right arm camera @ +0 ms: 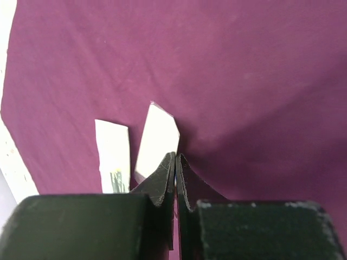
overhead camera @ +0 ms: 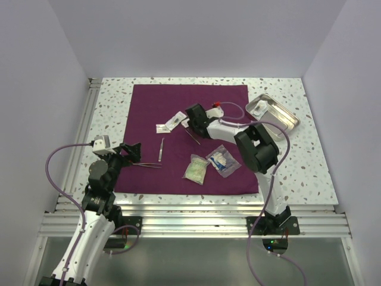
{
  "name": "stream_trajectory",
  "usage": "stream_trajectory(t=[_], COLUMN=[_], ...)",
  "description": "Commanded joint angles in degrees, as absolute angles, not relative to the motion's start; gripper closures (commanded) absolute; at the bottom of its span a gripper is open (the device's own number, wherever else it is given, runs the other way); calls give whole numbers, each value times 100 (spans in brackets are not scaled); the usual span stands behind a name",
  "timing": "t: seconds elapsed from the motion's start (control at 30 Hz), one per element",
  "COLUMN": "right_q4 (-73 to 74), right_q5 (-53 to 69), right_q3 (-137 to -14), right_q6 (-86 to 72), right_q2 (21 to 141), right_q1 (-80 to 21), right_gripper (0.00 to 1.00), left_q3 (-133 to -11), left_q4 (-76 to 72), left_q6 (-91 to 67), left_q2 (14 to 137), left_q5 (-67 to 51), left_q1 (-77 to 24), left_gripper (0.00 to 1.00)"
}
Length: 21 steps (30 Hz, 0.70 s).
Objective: Prepare the surgical pack
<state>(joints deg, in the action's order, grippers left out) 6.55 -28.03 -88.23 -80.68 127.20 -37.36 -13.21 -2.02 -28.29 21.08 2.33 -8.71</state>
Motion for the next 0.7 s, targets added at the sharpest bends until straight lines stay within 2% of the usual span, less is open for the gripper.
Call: stream_trajectory(t=[0.0,0.13,0.37,0.67], right_q4=[598,422,18,-255], right_q5=[-3322,-3086,-1945,-195], right_q3=[-8579,-8096,-7269,-6952], right_q6=[-7770,-7278,-6269,-5397], right_q2=[11963,11365,10294,9879], right_q1=[-3621,-3209,-2128,-256], right_gripper=[100,100,100,100], left_q3=[-1345,-1345,-1336,-1336], left_q4=[-343,-343,-343,-360], left_q6=[-2725,-2725,-2725,-2716], left_q2=[2083,2083,2083,2092], left_q5=[237,220,229,220], left_q1=[-888,-888,-888,-896], left_gripper=[0,0,0,0])
